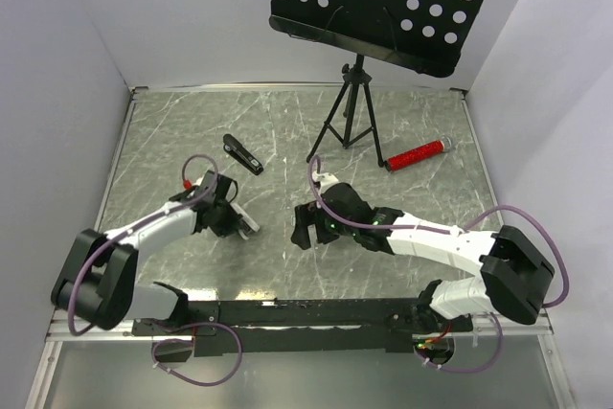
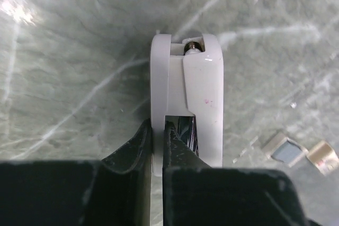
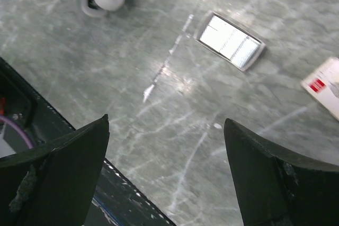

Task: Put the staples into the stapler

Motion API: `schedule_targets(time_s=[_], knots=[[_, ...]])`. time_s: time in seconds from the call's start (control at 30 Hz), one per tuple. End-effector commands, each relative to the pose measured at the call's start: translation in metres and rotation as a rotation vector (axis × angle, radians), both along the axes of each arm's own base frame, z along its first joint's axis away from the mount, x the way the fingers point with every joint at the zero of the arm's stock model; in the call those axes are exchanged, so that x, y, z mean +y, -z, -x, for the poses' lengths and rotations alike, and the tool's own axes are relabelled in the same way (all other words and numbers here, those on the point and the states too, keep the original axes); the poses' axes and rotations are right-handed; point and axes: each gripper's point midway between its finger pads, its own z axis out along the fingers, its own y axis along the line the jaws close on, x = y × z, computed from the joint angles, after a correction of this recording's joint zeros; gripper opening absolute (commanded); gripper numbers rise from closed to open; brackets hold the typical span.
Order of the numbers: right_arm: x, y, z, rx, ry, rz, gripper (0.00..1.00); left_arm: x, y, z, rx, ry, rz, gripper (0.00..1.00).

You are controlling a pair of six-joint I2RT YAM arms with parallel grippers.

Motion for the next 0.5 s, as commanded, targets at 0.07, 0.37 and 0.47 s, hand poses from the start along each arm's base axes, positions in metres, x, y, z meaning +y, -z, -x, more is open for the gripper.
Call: schedule_targets(time_s=[0.07,0.37,0.47], knots=[[0.046,-0.036,-0.010,-0.059,-0.078,-0.183,0.94,-0.028,-0.030,-0.002,-0.126,-0.013,0.234,0.01],[0.087,-0.059,-0.016,-0.129,-0.167,-0.297,0.92,-0.041,-0.097,-0.012,-0.334,-0.062,0.443,0.01],[0.095,-0.072,-0.018,-0.167,-0.170,-0.360,0.90,-0.045,-0.109,-0.011,-0.371,-0.067,0.504,0.01]])
